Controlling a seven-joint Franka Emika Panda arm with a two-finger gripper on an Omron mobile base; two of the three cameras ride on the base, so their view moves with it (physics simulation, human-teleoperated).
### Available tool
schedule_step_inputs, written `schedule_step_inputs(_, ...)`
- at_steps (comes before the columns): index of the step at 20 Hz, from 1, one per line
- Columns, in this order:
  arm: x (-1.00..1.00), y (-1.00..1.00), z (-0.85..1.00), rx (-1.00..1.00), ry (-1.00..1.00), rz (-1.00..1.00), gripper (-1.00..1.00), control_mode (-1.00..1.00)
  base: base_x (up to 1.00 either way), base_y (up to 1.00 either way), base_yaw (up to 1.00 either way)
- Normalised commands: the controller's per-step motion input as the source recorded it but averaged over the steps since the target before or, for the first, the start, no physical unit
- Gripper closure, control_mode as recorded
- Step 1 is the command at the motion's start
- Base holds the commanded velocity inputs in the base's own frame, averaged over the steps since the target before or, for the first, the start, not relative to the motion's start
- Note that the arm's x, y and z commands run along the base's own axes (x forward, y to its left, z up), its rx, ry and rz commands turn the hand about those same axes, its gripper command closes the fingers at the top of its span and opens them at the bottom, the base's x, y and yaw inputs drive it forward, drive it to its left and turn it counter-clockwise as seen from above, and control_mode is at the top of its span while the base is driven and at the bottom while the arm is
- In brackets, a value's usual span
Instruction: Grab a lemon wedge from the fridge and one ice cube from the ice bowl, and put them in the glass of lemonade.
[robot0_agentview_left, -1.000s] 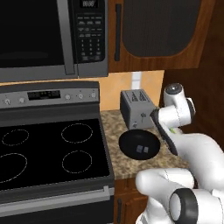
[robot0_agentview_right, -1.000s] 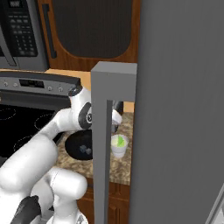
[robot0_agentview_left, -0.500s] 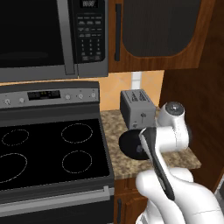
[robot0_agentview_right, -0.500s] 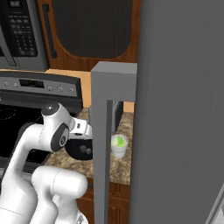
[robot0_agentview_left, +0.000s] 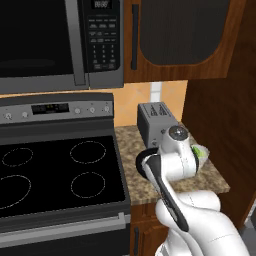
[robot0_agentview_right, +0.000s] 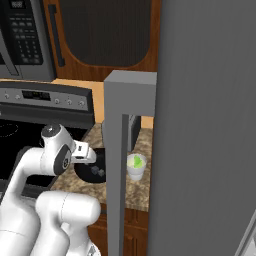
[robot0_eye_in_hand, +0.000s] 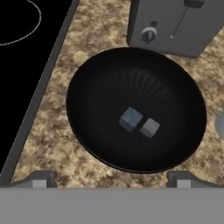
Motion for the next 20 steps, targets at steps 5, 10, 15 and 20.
schedule_step_inputs(5,0.61,0.0,-0.43,0.27,0.11,-0.24,-1.0,-1.0,0.0,0.0,0.0)
schedule_step_inputs(10,0.45,-0.2,-0.24,0.1,0.22,-0.29,-1.0,-1.0,0.0,0.0,0.0)
schedule_step_inputs(15,0.03,-0.2,-0.19,0.03,0.1,-0.16,-1.0,-1.0,0.0,0.0,0.0)
schedule_step_inputs(20,-0.16,-0.26,-0.7,0.08,0.14,-0.23,-1.0,-1.0,0.0,0.0,0.0)
